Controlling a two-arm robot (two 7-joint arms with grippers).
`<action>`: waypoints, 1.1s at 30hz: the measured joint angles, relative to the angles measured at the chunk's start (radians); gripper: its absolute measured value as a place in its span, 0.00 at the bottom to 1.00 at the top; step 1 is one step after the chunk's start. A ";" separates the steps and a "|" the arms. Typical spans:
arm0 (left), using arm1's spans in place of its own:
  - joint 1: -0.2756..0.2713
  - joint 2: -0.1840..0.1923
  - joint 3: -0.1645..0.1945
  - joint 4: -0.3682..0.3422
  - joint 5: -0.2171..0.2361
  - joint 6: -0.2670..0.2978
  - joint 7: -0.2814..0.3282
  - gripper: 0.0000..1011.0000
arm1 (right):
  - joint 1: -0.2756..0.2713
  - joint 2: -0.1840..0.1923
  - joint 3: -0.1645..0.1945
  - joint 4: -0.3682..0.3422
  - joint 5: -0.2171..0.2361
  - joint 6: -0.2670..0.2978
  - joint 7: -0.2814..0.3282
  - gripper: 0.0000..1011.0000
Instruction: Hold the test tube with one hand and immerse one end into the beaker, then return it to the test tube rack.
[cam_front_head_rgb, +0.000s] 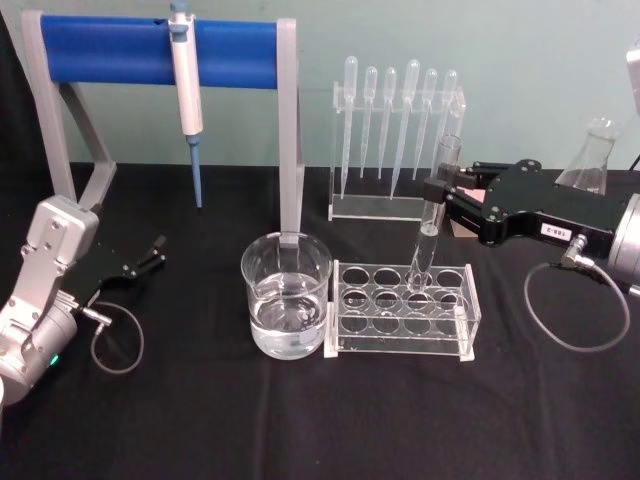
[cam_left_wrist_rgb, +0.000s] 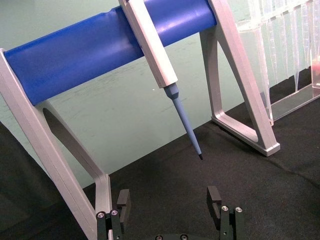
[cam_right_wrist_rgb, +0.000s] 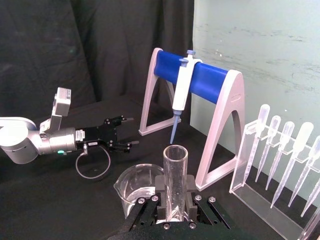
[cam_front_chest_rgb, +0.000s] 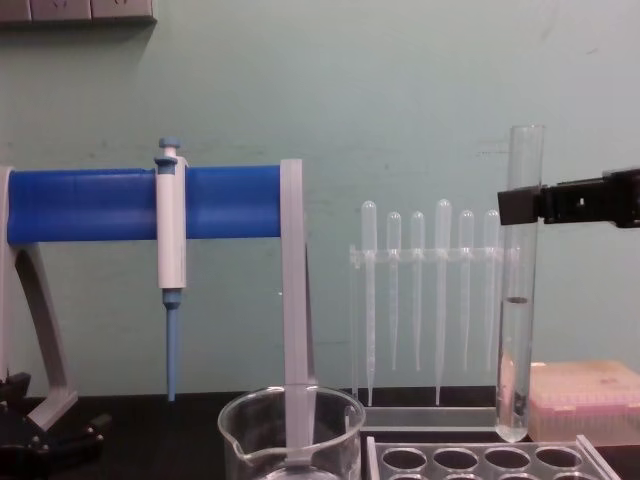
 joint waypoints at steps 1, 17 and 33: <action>0.000 0.000 0.000 0.000 0.000 0.000 0.000 0.99 | 0.000 0.000 0.000 0.000 0.000 0.000 0.000 0.22; 0.000 0.000 0.000 0.000 0.000 0.000 0.000 0.99 | -0.001 -0.002 0.002 0.001 -0.001 0.000 -0.001 0.22; 0.000 0.000 0.000 0.000 0.000 0.000 0.000 0.99 | -0.002 -0.002 0.002 0.001 -0.002 0.000 -0.001 0.22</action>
